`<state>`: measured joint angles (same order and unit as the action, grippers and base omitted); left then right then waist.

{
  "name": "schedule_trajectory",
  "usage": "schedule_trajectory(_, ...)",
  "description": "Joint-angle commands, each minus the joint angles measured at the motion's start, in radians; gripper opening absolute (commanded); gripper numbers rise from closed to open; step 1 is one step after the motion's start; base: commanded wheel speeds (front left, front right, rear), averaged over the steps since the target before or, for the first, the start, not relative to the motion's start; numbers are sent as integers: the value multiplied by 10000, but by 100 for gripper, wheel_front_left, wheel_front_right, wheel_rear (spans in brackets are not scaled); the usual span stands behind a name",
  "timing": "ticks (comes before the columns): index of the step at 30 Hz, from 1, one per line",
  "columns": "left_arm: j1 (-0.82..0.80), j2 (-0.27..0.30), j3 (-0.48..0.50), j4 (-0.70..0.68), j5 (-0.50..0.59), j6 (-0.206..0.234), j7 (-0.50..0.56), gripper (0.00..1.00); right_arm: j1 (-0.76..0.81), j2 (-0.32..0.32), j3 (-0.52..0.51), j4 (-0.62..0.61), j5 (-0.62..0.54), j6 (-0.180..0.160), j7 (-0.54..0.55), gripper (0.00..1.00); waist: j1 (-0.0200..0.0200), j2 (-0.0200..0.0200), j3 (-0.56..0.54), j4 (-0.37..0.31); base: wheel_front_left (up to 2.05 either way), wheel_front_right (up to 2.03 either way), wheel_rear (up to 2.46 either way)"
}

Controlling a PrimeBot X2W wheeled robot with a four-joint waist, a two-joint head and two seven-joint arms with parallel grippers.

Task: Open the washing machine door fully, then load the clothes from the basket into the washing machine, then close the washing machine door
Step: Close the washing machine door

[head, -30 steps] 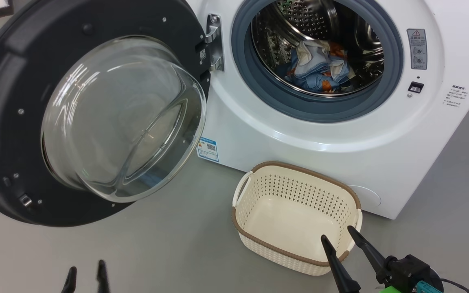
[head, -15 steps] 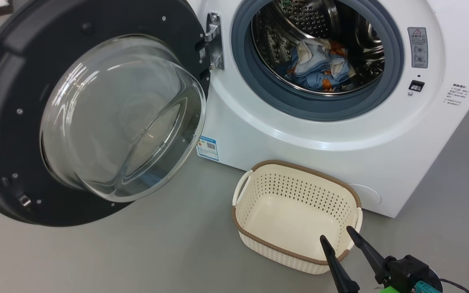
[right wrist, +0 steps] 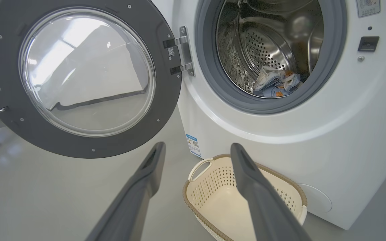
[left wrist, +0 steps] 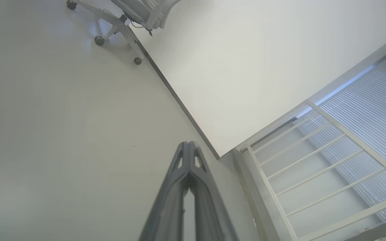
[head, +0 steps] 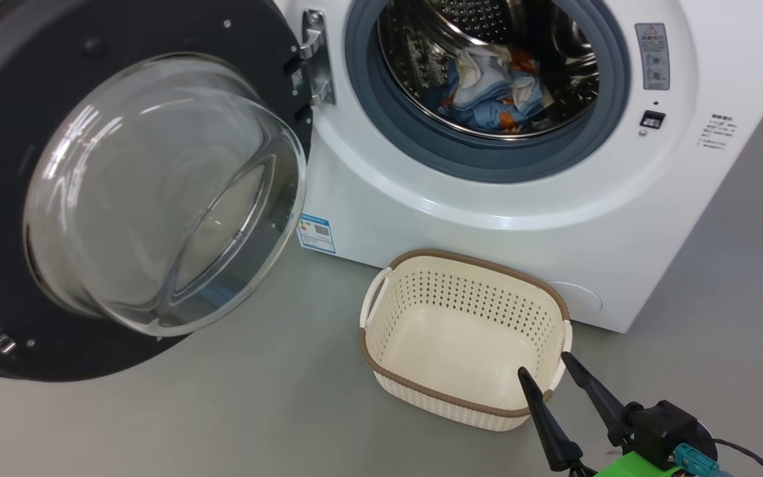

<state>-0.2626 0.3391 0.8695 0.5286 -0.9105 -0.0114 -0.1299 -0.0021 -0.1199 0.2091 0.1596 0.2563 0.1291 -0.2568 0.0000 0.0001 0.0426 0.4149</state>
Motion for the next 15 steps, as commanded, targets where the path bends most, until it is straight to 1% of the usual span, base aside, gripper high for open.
schedule_trajectory(1,-444,1066,306,122,-163,98,313,0,-350,12,207,-234,-46,16,-49,100,0,-1,150,-215,0,0,0)
schedule_trajectory(4,-992,1799,461,721,-430,202,609,0,-340,8,185,-225,-44,16,-49,100,0,-1,233,-321,0,0,0)
schedule_trajectory(7,-1652,2304,507,1244,-726,326,928,0,-359,-26,203,-212,-41,16,-49,100,0,-1,319,-383,0,0,0)
schedule_trajectory(12,-2653,2905,297,1970,-935,702,1419,0,-542,-134,339,-146,-42,16,-49,100,0,-1,364,-556,0,0,0)
schedule_trajectory(13,-2653,2905,297,1970,-935,702,1419,0,-542,-134,339,-146,-42,16,-49,100,0,-1,364,-556,0,0,0)
schedule_trajectory(15,-3008,3054,157,2132,-941,862,1540,0,-616,-164,384,-122,-29,16,-49,100,0,-1,334,-646,0,0,0)
